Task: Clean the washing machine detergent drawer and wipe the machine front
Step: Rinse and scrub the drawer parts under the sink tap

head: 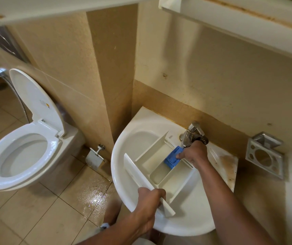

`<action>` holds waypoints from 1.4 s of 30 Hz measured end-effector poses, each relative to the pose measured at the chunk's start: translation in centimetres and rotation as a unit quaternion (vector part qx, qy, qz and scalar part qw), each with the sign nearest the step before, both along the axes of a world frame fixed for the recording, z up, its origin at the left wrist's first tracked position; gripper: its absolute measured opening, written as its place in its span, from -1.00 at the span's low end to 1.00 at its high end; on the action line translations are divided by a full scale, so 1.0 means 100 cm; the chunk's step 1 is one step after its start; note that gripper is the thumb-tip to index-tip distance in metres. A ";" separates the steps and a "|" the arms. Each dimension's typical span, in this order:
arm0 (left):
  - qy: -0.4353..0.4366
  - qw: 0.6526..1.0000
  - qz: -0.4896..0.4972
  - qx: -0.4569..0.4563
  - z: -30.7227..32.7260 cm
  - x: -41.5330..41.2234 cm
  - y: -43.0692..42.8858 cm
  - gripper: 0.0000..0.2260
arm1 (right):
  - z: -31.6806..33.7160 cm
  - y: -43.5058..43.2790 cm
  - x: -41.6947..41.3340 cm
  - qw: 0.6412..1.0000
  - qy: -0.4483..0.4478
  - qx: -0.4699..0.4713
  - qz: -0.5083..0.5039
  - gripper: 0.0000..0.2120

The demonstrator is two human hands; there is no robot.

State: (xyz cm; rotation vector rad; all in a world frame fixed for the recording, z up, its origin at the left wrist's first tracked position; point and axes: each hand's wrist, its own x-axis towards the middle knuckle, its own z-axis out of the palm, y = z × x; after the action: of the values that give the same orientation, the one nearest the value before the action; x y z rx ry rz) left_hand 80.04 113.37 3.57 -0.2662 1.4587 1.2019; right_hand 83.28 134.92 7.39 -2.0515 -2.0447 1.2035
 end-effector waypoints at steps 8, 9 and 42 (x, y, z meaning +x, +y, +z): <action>-0.010 1.000 -0.017 -0.002 -0.001 -0.002 0.000 -0.37 | -0.001 -0.001 0.000 1.000 -0.013 -0.004 -0.010 -0.38; -0.006 1.000 -0.017 -0.004 0.000 -0.002 0.000 -0.37 | 0.000 0.000 0.000 1.000 -0.008 -0.012 -0.012 -0.38; 0.050 0.997 0.042 -0.046 0.027 0.006 -0.005 -0.45 | -0.001 -0.043 -0.005 0.993 -0.052 0.024 0.106 -0.88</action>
State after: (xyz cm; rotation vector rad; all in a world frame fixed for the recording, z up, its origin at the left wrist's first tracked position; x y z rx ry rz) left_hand 80.67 112.86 6.25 -0.3376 1.6059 1.2319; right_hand 82.79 130.66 7.29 -1.9561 -2.3659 1.0807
